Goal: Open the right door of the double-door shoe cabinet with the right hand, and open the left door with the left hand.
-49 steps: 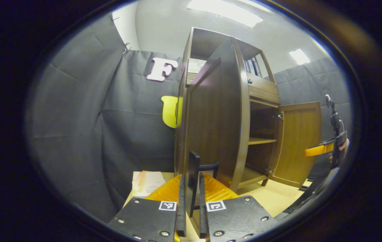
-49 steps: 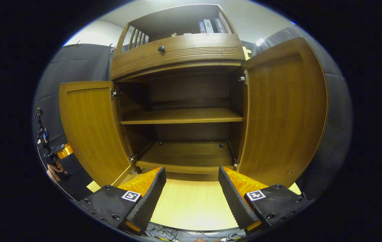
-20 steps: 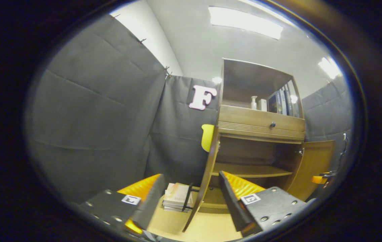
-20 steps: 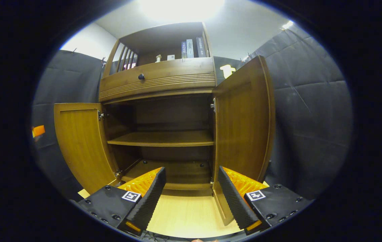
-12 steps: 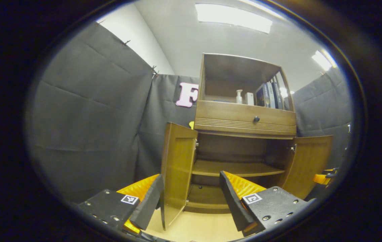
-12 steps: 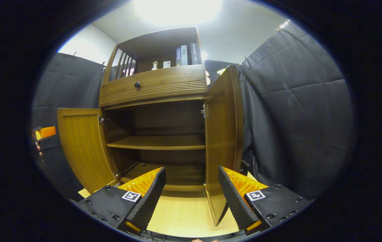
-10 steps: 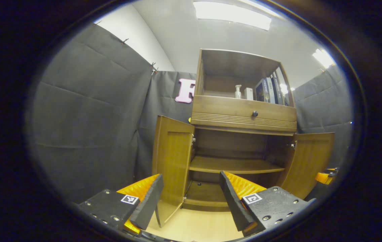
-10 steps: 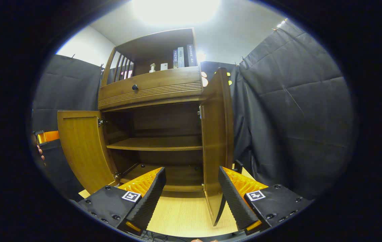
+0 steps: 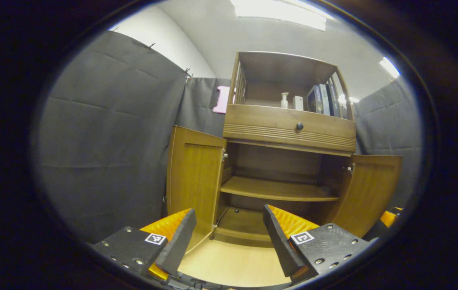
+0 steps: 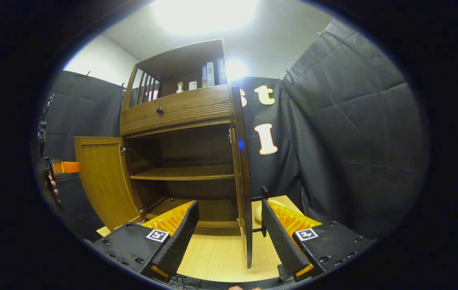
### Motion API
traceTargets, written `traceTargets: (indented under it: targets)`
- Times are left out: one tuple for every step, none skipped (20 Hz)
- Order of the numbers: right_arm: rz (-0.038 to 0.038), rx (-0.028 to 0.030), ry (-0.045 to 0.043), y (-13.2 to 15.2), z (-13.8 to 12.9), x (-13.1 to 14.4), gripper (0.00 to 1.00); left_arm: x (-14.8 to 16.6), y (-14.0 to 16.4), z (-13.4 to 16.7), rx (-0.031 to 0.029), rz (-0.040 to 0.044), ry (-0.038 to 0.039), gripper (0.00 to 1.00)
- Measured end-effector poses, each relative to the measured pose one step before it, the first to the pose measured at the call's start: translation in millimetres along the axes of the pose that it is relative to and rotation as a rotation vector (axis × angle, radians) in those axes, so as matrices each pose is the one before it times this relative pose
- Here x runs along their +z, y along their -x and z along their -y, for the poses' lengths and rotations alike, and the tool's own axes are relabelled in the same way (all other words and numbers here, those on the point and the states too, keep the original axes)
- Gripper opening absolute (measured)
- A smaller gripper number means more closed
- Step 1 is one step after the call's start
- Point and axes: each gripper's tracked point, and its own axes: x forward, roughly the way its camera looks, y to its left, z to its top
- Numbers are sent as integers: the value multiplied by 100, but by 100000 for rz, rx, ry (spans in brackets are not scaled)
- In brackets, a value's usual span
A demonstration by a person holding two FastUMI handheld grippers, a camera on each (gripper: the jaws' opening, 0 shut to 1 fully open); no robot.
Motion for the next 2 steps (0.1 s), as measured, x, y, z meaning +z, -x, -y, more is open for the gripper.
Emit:
traceTargets:
  targets:
    - [-93, 575, 649, -76, -262, 36, 98, 29, 80, -67, 620, 1056, -673, 95]
    - [-240, 459, 868, 7, -309, 2, 98, 75, -132, -68, 585, 1424, -416, 95]
